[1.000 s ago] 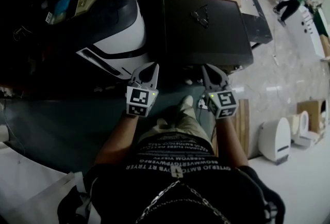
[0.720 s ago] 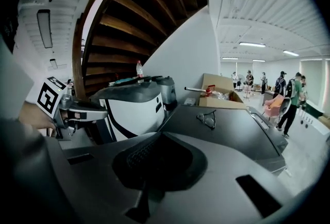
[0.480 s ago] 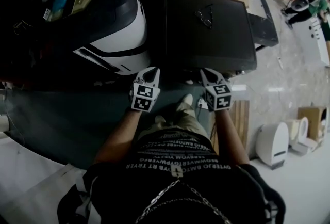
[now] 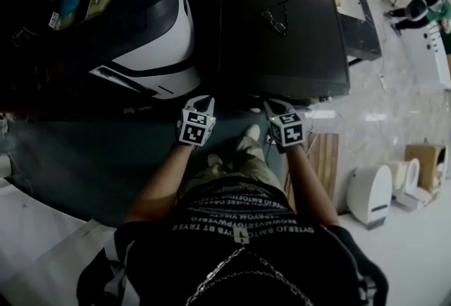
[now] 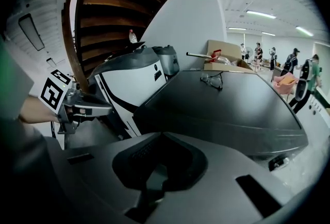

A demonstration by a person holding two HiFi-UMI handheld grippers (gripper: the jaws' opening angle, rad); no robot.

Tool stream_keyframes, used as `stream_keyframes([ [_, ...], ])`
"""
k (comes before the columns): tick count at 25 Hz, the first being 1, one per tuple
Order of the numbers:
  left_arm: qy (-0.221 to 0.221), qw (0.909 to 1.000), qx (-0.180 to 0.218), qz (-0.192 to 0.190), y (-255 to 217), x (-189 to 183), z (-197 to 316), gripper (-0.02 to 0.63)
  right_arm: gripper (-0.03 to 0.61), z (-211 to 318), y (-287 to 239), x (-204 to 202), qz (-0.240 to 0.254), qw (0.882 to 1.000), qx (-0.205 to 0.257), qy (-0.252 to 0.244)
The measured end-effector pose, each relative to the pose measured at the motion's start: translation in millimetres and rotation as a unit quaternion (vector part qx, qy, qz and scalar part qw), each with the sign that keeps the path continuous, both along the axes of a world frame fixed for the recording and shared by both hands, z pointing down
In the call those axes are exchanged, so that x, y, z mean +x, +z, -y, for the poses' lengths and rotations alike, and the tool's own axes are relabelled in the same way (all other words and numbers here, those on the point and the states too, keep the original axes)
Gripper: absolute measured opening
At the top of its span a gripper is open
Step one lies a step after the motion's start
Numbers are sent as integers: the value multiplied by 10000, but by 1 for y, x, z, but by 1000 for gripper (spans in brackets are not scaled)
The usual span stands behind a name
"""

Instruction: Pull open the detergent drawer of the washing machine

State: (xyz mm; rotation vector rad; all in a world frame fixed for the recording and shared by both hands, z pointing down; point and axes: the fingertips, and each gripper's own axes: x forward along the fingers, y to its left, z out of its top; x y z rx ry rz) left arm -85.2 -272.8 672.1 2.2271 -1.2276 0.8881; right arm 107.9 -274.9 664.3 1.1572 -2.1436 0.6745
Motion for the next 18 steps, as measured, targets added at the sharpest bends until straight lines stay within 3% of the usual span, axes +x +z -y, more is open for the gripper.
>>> stream_keyframes([
  [6,-110,9993,-350,-2,33,8,5,5,2,-4,30,9,-91,9991,-415,54],
  [18,168,9941,-1064,101,70,22,15,9,5,13,70,25,-454,9960,-772,48],
])
